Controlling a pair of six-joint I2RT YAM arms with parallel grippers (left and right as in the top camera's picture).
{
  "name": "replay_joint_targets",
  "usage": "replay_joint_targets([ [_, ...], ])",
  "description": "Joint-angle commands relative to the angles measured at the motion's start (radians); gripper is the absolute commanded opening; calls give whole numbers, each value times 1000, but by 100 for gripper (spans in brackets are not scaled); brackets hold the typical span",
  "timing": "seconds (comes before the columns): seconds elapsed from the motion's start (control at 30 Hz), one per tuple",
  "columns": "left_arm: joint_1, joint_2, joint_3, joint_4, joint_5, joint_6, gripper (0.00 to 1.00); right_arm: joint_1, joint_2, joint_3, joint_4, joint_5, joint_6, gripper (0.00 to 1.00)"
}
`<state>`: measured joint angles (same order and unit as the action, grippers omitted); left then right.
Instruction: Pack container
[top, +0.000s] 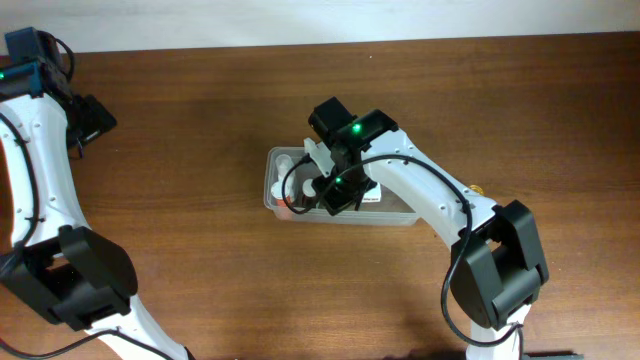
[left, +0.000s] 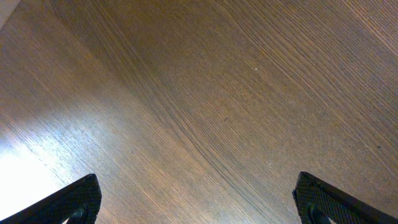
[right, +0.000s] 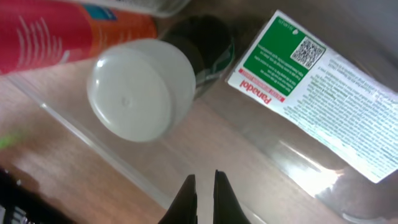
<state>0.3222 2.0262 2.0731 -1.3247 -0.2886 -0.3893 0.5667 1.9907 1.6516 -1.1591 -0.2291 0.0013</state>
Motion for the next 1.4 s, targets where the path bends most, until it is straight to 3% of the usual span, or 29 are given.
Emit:
replay_joint_targets([
  [0.0,2,6,13,0,-6,1,100,2,-5,-5,-11,-6,8,4],
  [0.37,2,6,13,0,-6,1,99,-68,-5,-4,55,15,-2,4],
  [0.57,2,6,13,0,-6,1,99,-157,-5,-4,56,-102,-85,4],
  [0.7,2,6,13,0,-6,1,100,-188,-5,-4,36,-219,-186,4],
  [1.03,2,6,13,0,-6,1,99,-189,1,-4,-38,-219,-568,4],
  [1.27,2,6,13,0,-6,1,99,-187,15,-6,-38,-212,-926,4],
  [1.37,2,6,13,0,-6,1,99,-188,15,-10,-37,-204,-993,4],
])
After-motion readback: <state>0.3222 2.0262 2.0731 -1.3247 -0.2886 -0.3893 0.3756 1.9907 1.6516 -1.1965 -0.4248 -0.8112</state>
